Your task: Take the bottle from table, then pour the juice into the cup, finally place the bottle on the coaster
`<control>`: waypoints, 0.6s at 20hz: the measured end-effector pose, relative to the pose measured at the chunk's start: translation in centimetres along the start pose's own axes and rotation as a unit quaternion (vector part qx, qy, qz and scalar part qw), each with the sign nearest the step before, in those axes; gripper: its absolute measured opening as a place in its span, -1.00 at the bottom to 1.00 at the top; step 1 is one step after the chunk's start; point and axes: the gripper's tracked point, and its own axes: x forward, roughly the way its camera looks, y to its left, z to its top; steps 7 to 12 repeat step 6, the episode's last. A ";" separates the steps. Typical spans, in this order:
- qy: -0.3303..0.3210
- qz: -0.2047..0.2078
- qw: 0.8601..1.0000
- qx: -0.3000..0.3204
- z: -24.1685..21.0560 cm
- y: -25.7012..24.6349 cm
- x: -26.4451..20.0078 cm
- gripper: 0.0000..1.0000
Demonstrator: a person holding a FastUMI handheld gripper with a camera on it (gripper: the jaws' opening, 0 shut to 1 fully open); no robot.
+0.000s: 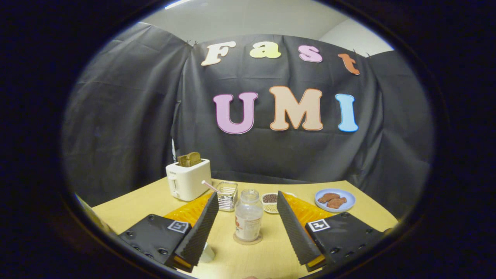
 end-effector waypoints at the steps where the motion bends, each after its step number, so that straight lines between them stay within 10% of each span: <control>1: 0.005 -0.005 1.000 -0.005 0.4 -0.5 -0.9 0.90; 12: 0.002 -0.018 1.000 -0.008 3.1 -2.4 -4.4 0.90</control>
